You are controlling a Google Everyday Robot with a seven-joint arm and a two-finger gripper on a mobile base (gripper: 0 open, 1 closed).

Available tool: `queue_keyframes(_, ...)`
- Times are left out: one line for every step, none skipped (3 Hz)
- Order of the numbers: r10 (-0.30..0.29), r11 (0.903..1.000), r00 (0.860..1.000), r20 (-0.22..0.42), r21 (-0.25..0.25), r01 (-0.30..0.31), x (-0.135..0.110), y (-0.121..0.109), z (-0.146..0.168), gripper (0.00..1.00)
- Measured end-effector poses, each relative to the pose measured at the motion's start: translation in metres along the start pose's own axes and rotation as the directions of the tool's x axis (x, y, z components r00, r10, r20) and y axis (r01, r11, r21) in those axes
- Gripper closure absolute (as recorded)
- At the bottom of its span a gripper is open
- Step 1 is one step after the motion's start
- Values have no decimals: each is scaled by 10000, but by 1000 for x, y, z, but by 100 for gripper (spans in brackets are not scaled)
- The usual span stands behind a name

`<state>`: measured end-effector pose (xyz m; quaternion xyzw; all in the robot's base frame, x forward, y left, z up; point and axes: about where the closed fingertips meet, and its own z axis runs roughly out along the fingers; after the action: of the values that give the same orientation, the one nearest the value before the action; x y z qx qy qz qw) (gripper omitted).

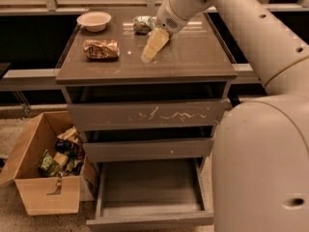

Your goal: Place orange can into bottom drawer

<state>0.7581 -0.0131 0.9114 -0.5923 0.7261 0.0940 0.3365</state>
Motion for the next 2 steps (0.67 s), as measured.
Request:
queue_keyframes(-350, 9990, 9973, 638, -258, 367, -37, -12, 44, 0)
queue_keyframes(-350, 9990, 9973, 638, -258, 367, -37, -12, 44, 0)
